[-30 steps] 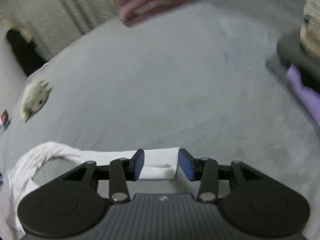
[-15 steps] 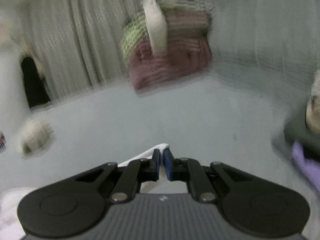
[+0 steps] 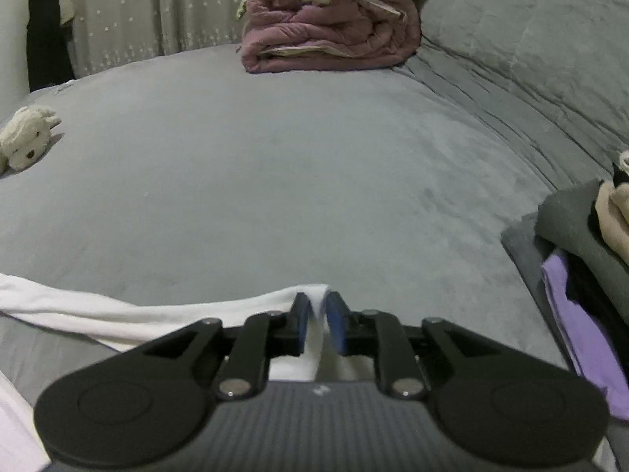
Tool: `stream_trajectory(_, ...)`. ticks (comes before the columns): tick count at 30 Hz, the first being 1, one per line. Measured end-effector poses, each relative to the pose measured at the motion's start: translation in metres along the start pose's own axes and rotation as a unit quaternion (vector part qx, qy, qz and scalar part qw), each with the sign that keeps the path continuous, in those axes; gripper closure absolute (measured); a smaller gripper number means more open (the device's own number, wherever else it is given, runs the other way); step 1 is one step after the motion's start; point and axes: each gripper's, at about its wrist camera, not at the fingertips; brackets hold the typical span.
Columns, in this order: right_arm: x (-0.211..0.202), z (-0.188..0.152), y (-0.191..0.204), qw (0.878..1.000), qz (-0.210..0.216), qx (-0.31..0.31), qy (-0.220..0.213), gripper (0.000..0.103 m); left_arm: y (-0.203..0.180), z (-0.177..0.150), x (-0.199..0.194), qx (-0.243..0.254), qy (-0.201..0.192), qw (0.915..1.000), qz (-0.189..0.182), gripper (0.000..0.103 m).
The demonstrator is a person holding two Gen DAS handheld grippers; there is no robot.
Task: Fold clothes
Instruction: 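Grasp the garment hem again with both grippers, then lift the garment hem with both grippers and pull it taut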
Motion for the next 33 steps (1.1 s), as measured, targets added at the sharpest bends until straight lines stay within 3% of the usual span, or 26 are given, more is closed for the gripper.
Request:
stream_trajectory(3,0.004,0.003,-0.008,0.999,0.016,0.041,-0.003,0.081,0.001,0.001,0.002,-0.001,-0.003,1.0,-0.001,0.053)
stream_trajectory(5,0.012,0.009,-0.012,0.998,0.032,0.062,0.005,0.066,-0.002,-0.002,0.003,0.011,-0.002,0.9999,-0.002,0.054)
stream_trajectory(8,0.035,0.01,-0.011,0.996,0.038,0.073,0.042,0.065,-0.008,-0.006,0.006,0.029,0.001,0.9996,-0.002,0.057)
stream_trajectory(9,0.042,0.005,-0.009,0.995,0.031,0.073,0.058,0.065,-0.01,-0.008,0.007,0.038,0.0,0.9993,-0.002,0.061)
stream_trajectory(11,0.054,-0.006,-0.003,0.995,0.015,0.055,0.087,0.071,-0.014,-0.011,0.011,0.054,0.005,0.9985,0.002,0.088)
stream_trajectory(12,0.051,-0.005,0.001,0.996,0.015,0.046,0.074,0.076,-0.015,-0.013,0.013,0.061,0.011,0.9981,0.005,0.095)
stream_trajectory(13,0.047,-0.003,0.004,0.998,0.016,0.038,0.057,0.095,-0.016,-0.015,0.015,0.067,0.015,0.9976,0.01,0.103)
stream_trajectory(16,0.035,0.004,0.015,1.0,0.018,0.012,0.007,0.095,-0.019,-0.013,0.006,0.072,-0.011,0.9973,0.003,0.103)
stream_trajectory(21,-0.007,0.018,0.015,0.991,0.017,0.009,-0.133,0.095,-0.013,-0.003,-0.014,0.04,-0.055,0.9972,-0.031,0.103)
stream_trajectory(29,-0.027,0.016,0.006,0.979,0.027,-0.006,-0.202,0.095,0.0,0.004,-0.016,-0.003,-0.073,0.9969,-0.031,0.103)
stream_trajectory(30,-0.028,0.017,0.006,0.979,0.027,-0.015,-0.202,0.095,-0.001,0.003,-0.015,0.001,-0.072,0.997,-0.027,0.103)
stream_trajectory(33,-0.014,0.01,0.014,0.987,0.009,-0.066,-0.145,0.095,0.0,0.004,-0.01,-0.004,-0.072,0.9972,-0.023,0.103)
Point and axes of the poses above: each gripper's, at about its wrist camera, not at the fingertips, and x roughly the way its jaws point, y to its left, z to its top, and after that the axes turned 11 degrees about -y, right-handed
